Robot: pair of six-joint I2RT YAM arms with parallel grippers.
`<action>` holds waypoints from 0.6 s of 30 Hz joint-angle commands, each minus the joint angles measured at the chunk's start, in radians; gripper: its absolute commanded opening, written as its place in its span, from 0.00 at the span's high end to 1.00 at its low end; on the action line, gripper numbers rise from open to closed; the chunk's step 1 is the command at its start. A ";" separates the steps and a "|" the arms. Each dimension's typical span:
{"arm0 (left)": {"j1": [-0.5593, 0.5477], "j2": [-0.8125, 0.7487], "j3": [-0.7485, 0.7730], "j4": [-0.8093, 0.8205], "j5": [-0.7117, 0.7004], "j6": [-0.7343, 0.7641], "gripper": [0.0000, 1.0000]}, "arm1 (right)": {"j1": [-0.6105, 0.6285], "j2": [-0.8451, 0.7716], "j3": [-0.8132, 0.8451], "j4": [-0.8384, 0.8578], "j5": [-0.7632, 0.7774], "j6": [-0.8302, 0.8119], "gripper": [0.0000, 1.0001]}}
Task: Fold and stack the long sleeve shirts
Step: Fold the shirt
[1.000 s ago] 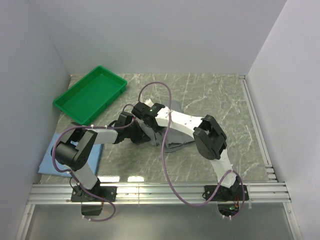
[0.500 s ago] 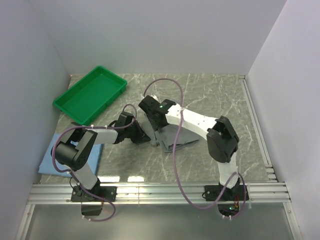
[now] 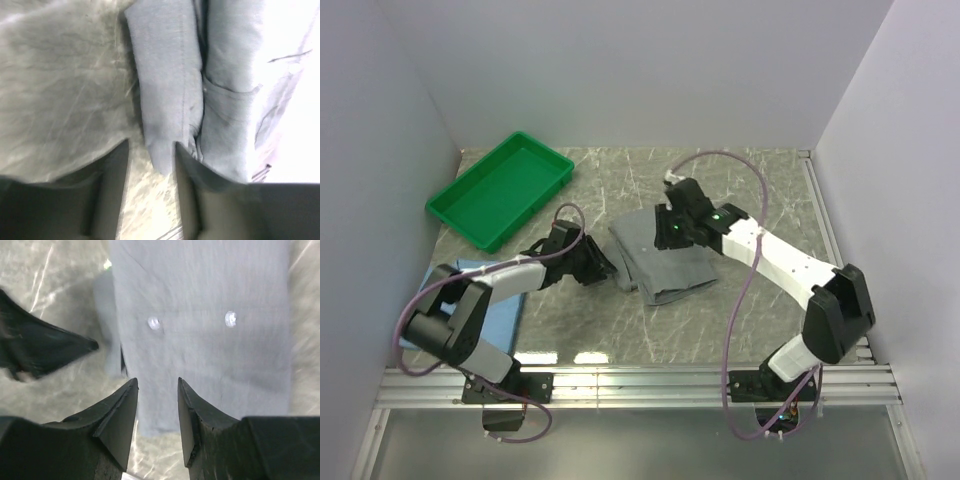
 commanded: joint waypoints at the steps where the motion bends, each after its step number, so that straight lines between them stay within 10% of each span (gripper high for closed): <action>1: 0.000 -0.110 0.046 -0.113 -0.090 0.030 0.50 | -0.062 -0.090 -0.143 0.179 -0.269 0.087 0.55; 5: 0.004 -0.195 0.111 -0.195 -0.145 0.071 0.38 | -0.131 -0.161 -0.310 0.386 -0.454 0.148 0.55; 18: -0.014 0.096 0.478 -0.164 -0.004 0.101 0.53 | -0.181 -0.145 -0.463 0.607 -0.710 0.212 0.58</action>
